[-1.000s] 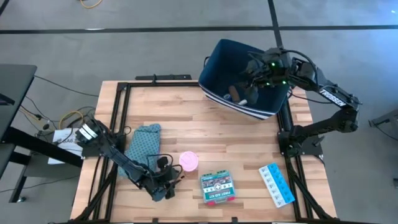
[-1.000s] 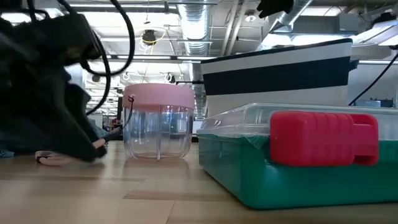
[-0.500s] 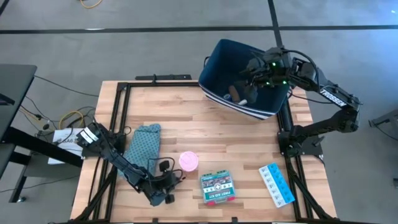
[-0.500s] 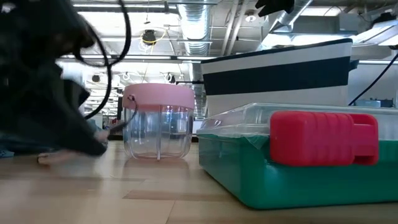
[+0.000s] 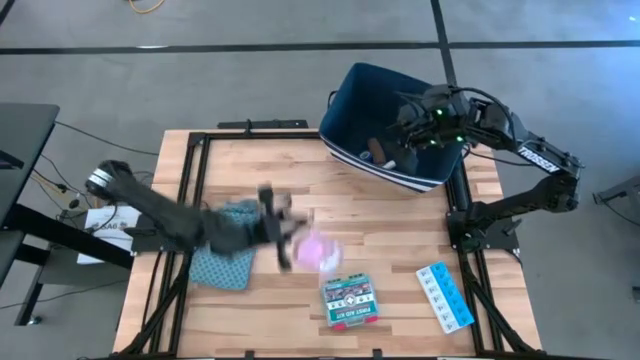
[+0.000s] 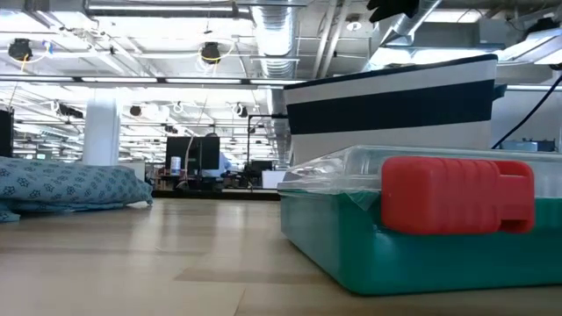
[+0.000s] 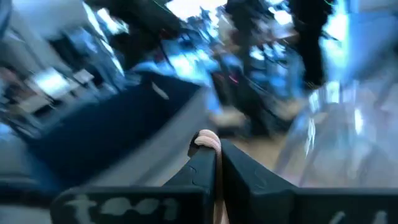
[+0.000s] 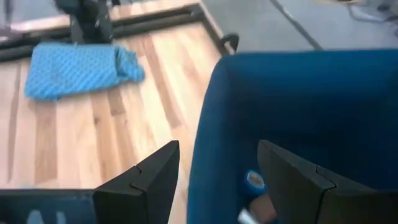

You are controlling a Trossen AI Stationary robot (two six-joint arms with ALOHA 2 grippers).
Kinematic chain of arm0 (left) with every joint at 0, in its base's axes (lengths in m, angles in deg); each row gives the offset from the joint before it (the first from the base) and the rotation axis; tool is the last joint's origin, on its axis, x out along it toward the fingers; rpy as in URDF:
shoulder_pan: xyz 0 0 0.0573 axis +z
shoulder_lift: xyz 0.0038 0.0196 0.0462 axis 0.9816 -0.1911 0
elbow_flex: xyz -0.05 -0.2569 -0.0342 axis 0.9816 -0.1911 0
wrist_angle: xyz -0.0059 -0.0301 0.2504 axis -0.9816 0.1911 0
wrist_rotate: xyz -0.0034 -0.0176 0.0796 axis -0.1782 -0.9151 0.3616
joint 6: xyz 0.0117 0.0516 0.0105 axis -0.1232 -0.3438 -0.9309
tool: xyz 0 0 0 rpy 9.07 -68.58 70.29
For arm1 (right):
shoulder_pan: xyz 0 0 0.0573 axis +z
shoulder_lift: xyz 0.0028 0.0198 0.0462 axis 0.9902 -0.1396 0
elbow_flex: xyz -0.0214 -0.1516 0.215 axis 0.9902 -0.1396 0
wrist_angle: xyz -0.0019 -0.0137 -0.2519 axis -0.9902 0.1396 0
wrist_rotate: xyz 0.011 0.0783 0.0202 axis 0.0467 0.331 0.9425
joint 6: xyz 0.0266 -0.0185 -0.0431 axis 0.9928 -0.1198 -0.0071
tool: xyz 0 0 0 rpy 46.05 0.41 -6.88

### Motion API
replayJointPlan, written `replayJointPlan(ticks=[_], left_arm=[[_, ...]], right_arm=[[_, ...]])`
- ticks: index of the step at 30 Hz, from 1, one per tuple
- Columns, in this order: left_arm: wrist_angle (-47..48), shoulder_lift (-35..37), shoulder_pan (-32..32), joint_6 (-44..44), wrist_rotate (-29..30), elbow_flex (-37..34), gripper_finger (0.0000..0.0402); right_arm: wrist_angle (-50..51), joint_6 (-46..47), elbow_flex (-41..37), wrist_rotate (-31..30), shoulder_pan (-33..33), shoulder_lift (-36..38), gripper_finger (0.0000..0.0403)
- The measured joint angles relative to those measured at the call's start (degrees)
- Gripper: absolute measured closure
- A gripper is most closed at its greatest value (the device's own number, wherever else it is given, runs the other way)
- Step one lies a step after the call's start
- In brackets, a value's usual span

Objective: Pick & place medical supplies in basket/bin
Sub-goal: Put the pink pill dispenser into the blue organizer bin

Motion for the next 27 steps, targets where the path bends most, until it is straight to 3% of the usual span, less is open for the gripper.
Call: replayJointPlan(ticks=[4, 8, 13, 18, 21, 25, 27], left_arm=[[5.72, 0.50, 12.35, -9.23, -8.74, 12.92, 0.0401], [14.75, -4.02, 25.74, -6.24, -20.23, 26.50, 0.0401], [20.06, -15.93, 39.29, -0.67, -39.38, 40.24, 0.0401], [19.80, -31.31, 45.78, 5.13, -53.62, 53.14, 0.0401], [22.35, -39.50, 47.16, 7.66, -55.55, 59.81, 0.0401], [26.87, -48.09, 47.93, 7.82, -50.69, 66.76, 0.0401], [27.01, -50.39, 48.57, 7.55, -49.99, 66.98, 0.0401]], right_arm=[[4.52, 2.20, 0.00, -2.49, 1.38, 1.59, 0.0193], [9.51, 6.34, 0.00, -4.71, 3.46, 3.47, 0.0193], [17.10, 12.28, 0.02, -12.50, 7.28, 5.98, 0.0197], [23.03, 19.37, 0.02, -20.73, 10.86, 8.29, 0.0200], [24.45, 22.33, 0.02, -22.62, 12.47, 9.69, 0.0200], [25.29, 24.36, 0.00, -23.63, 14.33, 10.97, 0.0200], [25.45, 25.28, 0.00, -23.62, 15.13, 11.24, 0.0200]])
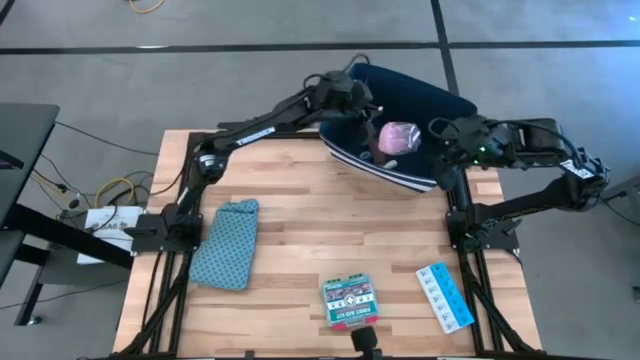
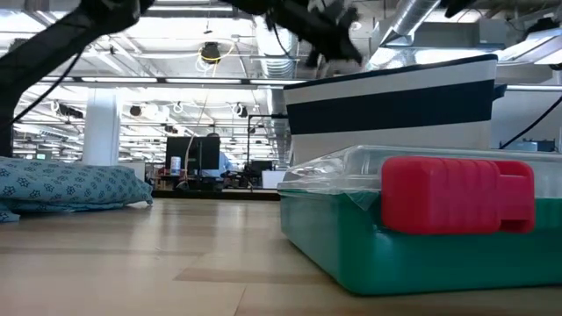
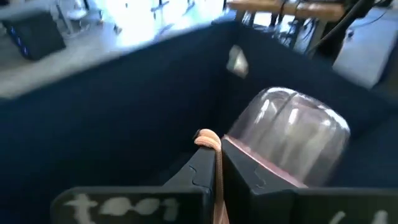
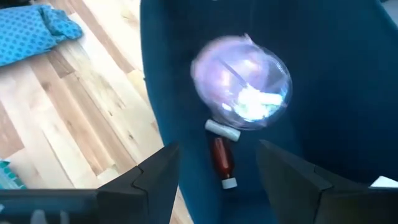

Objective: Pick & place medical supplies in basket/bin
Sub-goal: Put the pink pill dispenser into the blue organizer bin

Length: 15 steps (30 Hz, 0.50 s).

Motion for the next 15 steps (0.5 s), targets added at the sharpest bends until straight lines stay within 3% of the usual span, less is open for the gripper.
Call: replayJointPlan(ticks=[7, 15], left_arm=[[-0.72, -3.94, 1.55, -1.24, -2.60, -0.94, 0.0376], [4.25, -4.50, 1.94, -3.08, -3.35, -0.85, 0.0306]], right_arm=[[0.04, 0.30, 0.00, 0.00, 2.49, 0.06, 0.0200], [0.04, 0.28, 0.00, 0.01, 3.63, -0.14, 0.0200]])
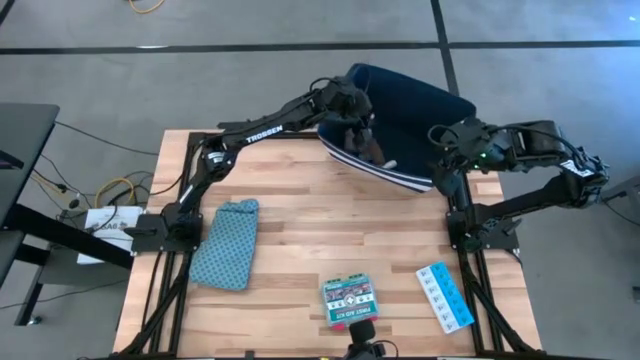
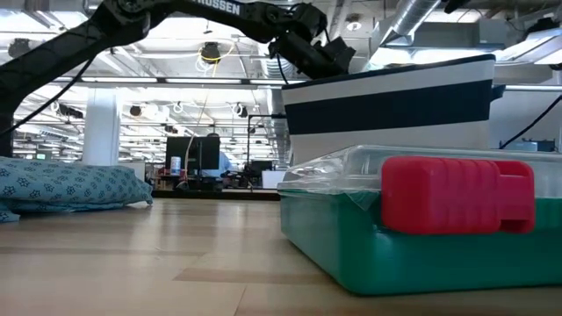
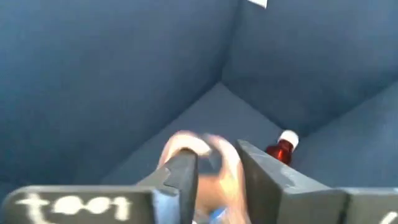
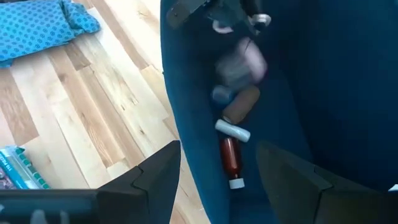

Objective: Pick & place medical supplies in basket/bin
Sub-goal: Put the pink pill dispenser into the blue organizer bin, then put the blue first aid kit into the blue organizer bin

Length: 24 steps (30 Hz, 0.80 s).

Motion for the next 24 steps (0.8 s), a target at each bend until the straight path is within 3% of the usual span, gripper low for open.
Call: replayJointPlan(ticks=[6, 12, 18, 24], left_arm=[[1.83, 0.51, -0.23, 0.38, -0.10, 0.97, 0.0255], [4.94, 5.47, -0.75, 1.64, 0.74, 0.81, 0.0238], [11.14, 15.88, -2.72, 1.41, 0.75, 0.89, 0.0238], [20.89, 28.02, -7.02, 0.82, 1.29, 1.00, 0.0239]], right_arm=[[-0.03, 0.00, 0.00, 0.11, -0.02, 0.00, 0.0200], [-0.70, -0.07, -0.21, 3.02, 0.87, -0.13, 0.0200], [-5.65, -0.54, -3.23, 4.64, 7.58, -0.27, 0.0200], [-16.61, -2.09, -9.04, 9.58, 18.58, -0.44, 0.0199]])
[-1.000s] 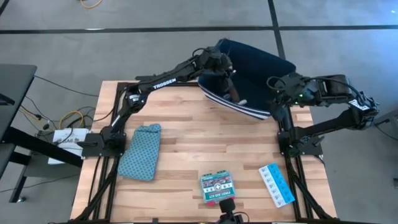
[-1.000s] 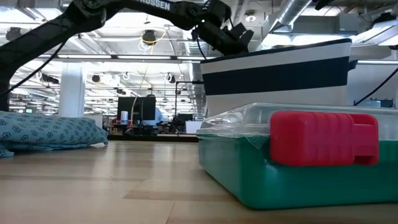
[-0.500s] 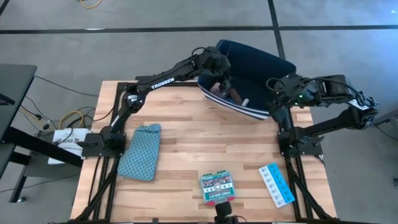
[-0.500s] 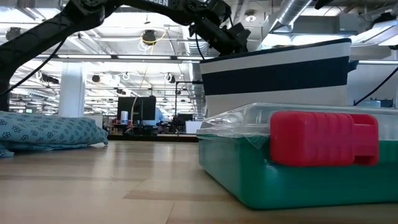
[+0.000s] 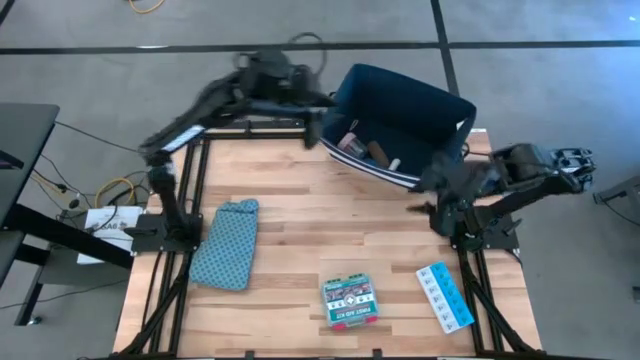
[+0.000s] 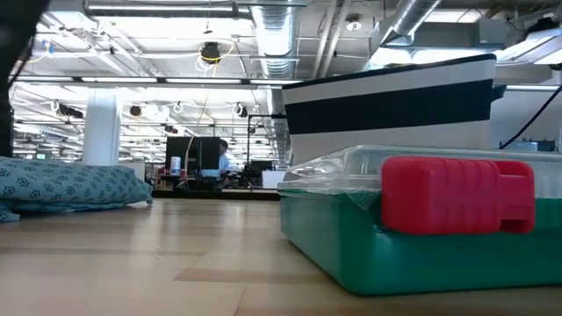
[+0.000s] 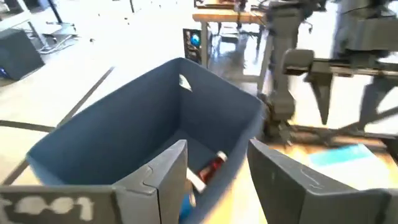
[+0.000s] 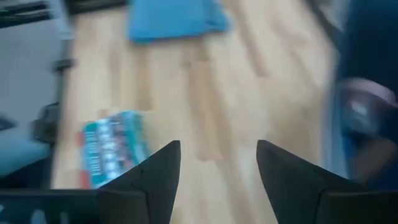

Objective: Pick & place medical supplies in basket/bin
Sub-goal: Put the blue first aid kit into the blue organizer bin

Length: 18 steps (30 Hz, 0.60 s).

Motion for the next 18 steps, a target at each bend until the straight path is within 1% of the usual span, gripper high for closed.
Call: replayJointPlan(ticks=[2, 5, 8, 11, 14, 16, 18], left_arm=[[4.29, 3.14, -1.84, -1.53, 1.16, -0.02, 0.0242], [9.54, 7.20, -5.04, -2.62, 4.72, -0.12, 0.0250], [13.82, 10.77, -8.39, -1.88, 9.79, -0.11, 0.0258], [17.65, 12.83, -11.86, -0.74, 14.96, -0.76, 0.0266], [20.48, 13.33, -14.91, 0.51, 20.26, -1.99, 0.0272], [21.38, 13.42, -16.53, 1.44, 23.61, -2.70, 0.0275], [21.25, 13.49, -17.76, 2.94, 25.79, -3.68, 0.0278]], right_arm=[[-3.48, 0.17, -1.94, 0.18, 3.69, -0.44, 0.0195], [-7.02, 2.37, -4.84, 0.36, 9.13, -2.05, 0.0185], [-7.81, 5.88, -7.08, 0.34, 14.03, -5.08, 0.0175], [-7.85, 9.39, -8.49, 0.84, 18.20, -9.63, 0.0170], [-9.80, 9.51, -8.64, 0.95, 20.97, -15.48, 0.0168], [-12.31, 7.30, -8.66, 1.09, 21.62, -19.26, 0.0168], [-15.98, 6.27, -8.64, 3.60, 21.21, -22.77, 0.0168]])
